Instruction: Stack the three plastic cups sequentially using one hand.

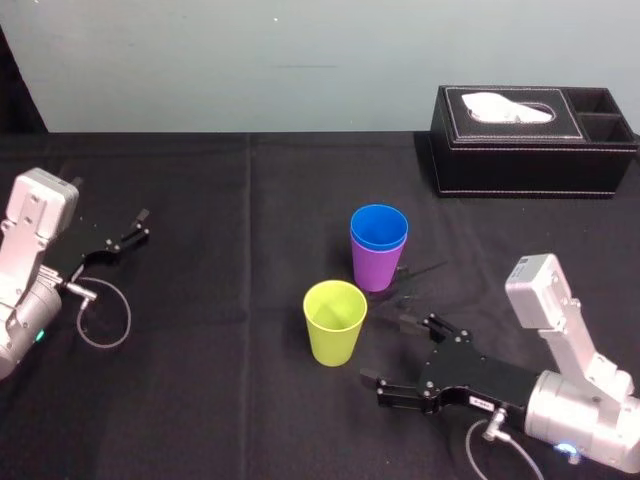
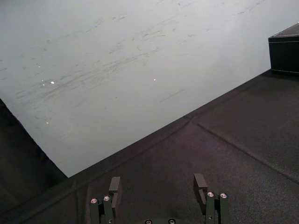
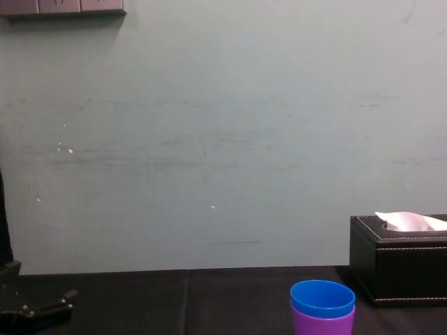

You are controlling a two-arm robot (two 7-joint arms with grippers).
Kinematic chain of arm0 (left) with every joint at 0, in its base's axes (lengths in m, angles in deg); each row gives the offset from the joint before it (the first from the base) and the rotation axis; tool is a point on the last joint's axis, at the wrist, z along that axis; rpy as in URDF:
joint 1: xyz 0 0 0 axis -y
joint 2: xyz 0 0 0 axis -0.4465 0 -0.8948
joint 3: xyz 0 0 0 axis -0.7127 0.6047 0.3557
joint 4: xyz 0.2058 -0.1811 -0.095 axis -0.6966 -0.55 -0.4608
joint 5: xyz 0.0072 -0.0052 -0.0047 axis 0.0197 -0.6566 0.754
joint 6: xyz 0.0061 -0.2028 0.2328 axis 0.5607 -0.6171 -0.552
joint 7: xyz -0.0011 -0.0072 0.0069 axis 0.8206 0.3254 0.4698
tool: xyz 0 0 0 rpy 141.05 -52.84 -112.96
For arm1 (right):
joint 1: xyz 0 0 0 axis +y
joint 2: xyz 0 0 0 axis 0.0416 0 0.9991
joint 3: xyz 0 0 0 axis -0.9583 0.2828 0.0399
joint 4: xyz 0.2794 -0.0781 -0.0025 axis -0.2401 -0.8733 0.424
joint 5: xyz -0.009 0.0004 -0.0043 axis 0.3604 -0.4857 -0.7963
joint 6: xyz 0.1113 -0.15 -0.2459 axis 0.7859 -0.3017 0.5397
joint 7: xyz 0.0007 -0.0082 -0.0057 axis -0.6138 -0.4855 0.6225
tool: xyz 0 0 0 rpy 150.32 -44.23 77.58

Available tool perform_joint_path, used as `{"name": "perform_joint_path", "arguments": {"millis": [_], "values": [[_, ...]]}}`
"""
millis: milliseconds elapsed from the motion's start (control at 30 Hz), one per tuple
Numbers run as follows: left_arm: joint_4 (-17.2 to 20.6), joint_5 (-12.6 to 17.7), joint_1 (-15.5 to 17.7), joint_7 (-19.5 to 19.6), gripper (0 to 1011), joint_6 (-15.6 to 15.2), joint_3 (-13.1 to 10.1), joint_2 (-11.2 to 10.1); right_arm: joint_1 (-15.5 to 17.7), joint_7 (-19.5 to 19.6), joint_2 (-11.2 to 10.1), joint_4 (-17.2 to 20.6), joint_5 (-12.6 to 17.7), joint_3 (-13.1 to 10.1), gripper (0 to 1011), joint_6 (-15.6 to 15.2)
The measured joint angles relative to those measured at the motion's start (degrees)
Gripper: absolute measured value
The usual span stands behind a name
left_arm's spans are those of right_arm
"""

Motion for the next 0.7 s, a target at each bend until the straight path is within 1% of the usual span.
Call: {"name": "perform_joint_path", "arguments": {"millis": [200,467,700], "values": [[0.00,0.00,0.00,0.00,1011,0.00,0.00,0.00,-1.24,0.77,2.32,-2.36,-2.35,1.50,1000,1.64],[0.00,0.00,0.00,0.00,1012,0.00,0.00,0.00,-2.09,1.55,5.54,-5.35,-3.84,2.16,1000,3.59],[0.00,0.00,0.00,0.00,1011,0.00,0.00,0.00,-2.77,1.65,7.27,-6.80,-5.17,2.44,1000,5.21]]}}
